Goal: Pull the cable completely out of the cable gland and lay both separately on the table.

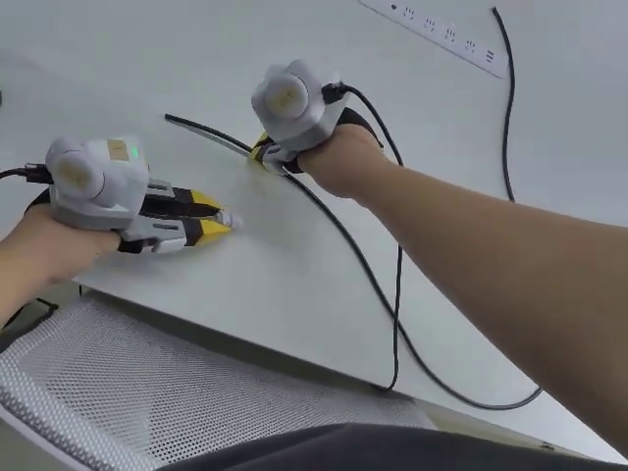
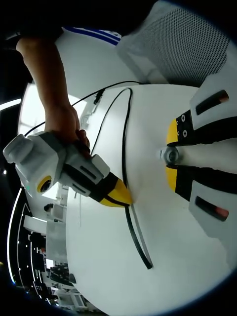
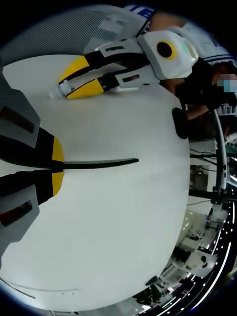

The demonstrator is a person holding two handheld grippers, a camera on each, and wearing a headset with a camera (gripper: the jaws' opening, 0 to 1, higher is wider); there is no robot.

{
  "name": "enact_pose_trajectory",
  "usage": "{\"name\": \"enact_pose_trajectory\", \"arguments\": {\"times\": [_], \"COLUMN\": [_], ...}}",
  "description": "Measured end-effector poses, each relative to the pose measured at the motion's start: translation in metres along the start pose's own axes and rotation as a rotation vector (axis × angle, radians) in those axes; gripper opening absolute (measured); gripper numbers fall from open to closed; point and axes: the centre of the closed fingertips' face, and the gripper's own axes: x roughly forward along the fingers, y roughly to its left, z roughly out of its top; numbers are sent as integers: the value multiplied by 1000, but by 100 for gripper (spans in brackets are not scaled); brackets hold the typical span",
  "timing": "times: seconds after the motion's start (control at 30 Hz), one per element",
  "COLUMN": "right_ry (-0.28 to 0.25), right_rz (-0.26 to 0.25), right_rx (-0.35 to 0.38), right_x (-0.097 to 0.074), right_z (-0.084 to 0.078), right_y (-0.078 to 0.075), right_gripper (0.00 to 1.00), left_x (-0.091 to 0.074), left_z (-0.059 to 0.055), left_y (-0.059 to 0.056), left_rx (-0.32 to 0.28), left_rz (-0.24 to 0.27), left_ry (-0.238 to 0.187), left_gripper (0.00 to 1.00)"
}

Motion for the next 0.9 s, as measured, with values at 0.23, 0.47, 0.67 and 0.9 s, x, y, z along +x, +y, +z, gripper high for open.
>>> {"name": "enact_pose_trajectory", "arguments": {"times": [0.23,0.47,0.67,0.9], "right_ry": [-3,-4,0,3], "right_rz": [-5,-3,2,-11], "right_rx": [-11,-8,-12,-9], "right_x": [0,0,1,1], "right_z": [0,-1,0,0], "right_y": [1,0,1,2], "right_gripper": [0,0,0,0], "left_x": [0,0,0,0], "left_z": [0,-3,-2,-4], "left_y": [0,1,3,2], "left_rx": [-10,-6,-7,24], "left_rz": [4,14,17,24], "left_ry": [-5,9,11,35], "left_gripper": [15,16,16,16]}}
